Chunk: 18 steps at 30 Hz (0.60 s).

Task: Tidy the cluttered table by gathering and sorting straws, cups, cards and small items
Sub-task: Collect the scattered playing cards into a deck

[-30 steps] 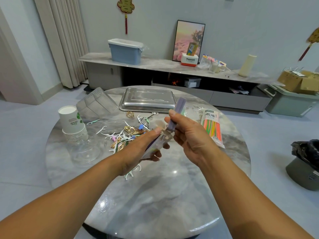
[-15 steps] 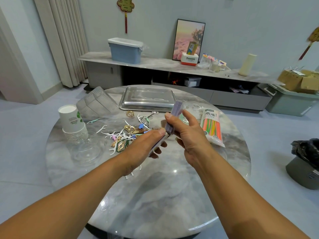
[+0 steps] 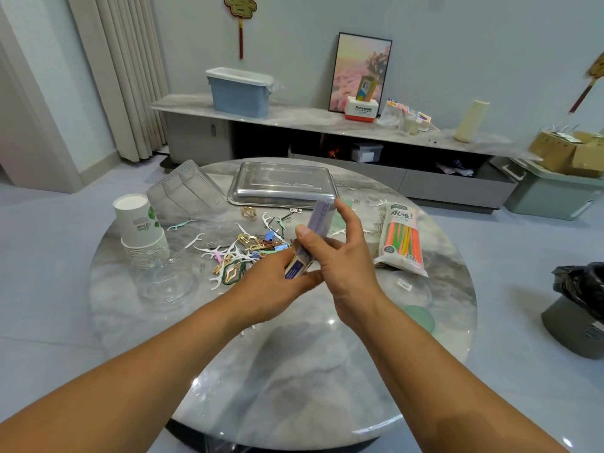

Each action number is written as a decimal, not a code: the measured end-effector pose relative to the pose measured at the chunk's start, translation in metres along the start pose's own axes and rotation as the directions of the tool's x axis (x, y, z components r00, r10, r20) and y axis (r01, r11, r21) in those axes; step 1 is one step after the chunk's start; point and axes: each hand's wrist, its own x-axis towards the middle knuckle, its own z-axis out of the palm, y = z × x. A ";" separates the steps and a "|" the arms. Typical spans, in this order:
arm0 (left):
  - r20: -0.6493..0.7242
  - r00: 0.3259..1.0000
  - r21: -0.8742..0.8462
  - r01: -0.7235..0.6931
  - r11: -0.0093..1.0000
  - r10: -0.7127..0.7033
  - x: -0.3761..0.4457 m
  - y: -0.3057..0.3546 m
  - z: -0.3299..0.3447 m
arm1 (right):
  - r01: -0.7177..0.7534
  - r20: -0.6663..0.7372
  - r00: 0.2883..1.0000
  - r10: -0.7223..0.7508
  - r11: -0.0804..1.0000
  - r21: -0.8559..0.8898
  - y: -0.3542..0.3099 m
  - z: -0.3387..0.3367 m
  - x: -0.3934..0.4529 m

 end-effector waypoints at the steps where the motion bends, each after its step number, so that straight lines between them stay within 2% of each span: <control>1: -0.064 0.998 0.074 -0.001 0.997 0.005 -0.001 0.000 0.001 | 0.010 -0.002 1.000 -0.010 1.000 -0.012 0.001 0.000 0.000; 4: -0.223 0.973 0.169 -0.024 0.985 0.062 -0.002 0.000 0.004 | 0.054 -0.046 0.997 -0.059 0.994 -0.092 0.005 0.005 -0.004; 6: -0.208 0.974 0.069 -0.082 0.994 0.095 -0.004 0.002 0.005 | 0.095 -0.080 0.991 -0.111 0.978 -0.184 0.004 0.007 -0.004; 8: -0.089 0.990 -0.157 -0.123 0.980 0.110 -0.004 0.006 0.006 | 0.111 -0.069 0.989 -0.132 0.963 -0.247 0.000 0.005 -0.003; 11: 0.074 0.996 -0.471 -0.016 0.882 0.058 -0.006 0.014 -0.001 | 0.088 0.116 0.991 -0.060 0.964 -0.252 -0.018 -0.010 0.007; 14: 0.206 0.978 -0.565 0.103 0.818 0.019 -0.006 0.014 -0.014 | 0.134 0.342 0.939 -0.030 0.949 -0.285 -0.036 -0.034 0.017; 18: 0.324 0.946 -0.559 0.195 0.806 -0.004 -0.005 0.007 -0.013 | 0.226 0.411 0.908 -0.079 0.919 -0.323 -0.038 -0.050 0.020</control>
